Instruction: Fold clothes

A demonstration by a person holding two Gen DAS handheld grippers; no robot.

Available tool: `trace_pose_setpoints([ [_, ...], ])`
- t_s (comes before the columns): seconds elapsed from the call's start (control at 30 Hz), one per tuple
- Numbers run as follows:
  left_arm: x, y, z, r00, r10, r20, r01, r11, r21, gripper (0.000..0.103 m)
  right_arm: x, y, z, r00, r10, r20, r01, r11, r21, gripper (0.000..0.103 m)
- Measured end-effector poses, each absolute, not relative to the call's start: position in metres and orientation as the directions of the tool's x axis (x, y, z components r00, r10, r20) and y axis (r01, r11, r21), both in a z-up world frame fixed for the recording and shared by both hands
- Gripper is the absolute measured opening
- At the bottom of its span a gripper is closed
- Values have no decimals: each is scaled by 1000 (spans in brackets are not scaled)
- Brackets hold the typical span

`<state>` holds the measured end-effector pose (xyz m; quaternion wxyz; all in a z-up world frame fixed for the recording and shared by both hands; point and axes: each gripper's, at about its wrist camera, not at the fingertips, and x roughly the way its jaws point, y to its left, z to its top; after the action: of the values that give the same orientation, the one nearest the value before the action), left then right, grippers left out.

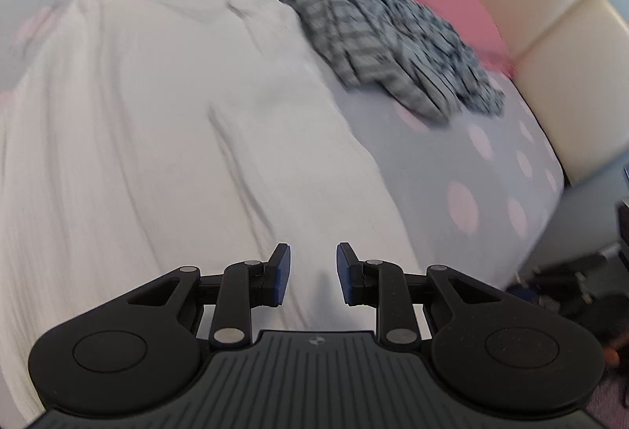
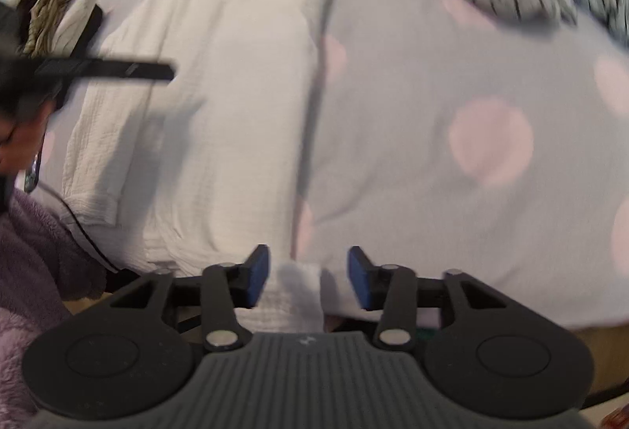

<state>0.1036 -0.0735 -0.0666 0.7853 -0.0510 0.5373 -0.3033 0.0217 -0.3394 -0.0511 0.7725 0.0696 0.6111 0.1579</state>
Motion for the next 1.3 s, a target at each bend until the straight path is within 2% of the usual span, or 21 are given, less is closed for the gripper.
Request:
trace_pose_setpoints([
  [0.13, 67, -83, -73, 203, -545, -813, 445, 791, -419, 23, 21, -346, -71, 174, 394, -903, -141, 917, 373, 56],
  [0.2, 56, -85, -78, 200, -527, -826, 441, 801, -404, 23, 19, -344, -76, 161, 433, -887, -151, 899, 411, 32],
  [0.23, 52, -86, -81, 197, -519, -832, 437, 806, -399, 23, 17, -343, -75, 156, 447, -881, -169, 891, 422, 15],
  [0.33, 46, -84, -88, 188, -506, -842, 419, 817, -397, 23, 2, -331, -64, 169, 463, -870, -255, 873, 416, 5],
  [0.5, 41, -85, -94, 190, -468, -863, 414, 835, -362, 23, -26, -308, -47, 133, 499, -856, -398, 818, 415, 5],
  [0.7, 36, -83, -99, 194, -438, -878, 404, 851, -335, 23, -57, -259, -55, -9, 509, -861, -554, 714, 428, 5],
  [0.97, 27, -69, -101, 211, -395, -894, 383, 875, -296, 22, -70, -216, -75, -124, 470, -874, -636, 638, 433, 6],
  [1.1, 23, -56, -98, 225, -381, -897, 358, 888, -287, 22, -69, -211, -78, -145, 473, -869, -648, 619, 445, 15],
  [1.13, 21, -52, -96, 229, -383, -895, 354, 889, -290, 22, -69, -210, -78, -148, 475, -868, -652, 613, 447, 21],
  [1.17, 19, -48, -94, 233, -386, -893, 351, 890, -293, 22, -69, -208, -78, -154, 475, -866, -657, 605, 449, 32],
  [1.3, 12, -29, -82, 275, -393, -877, 322, 898, -301, 22, -69, -199, -75, -178, 482, -858, -686, 564, 459, 38],
])
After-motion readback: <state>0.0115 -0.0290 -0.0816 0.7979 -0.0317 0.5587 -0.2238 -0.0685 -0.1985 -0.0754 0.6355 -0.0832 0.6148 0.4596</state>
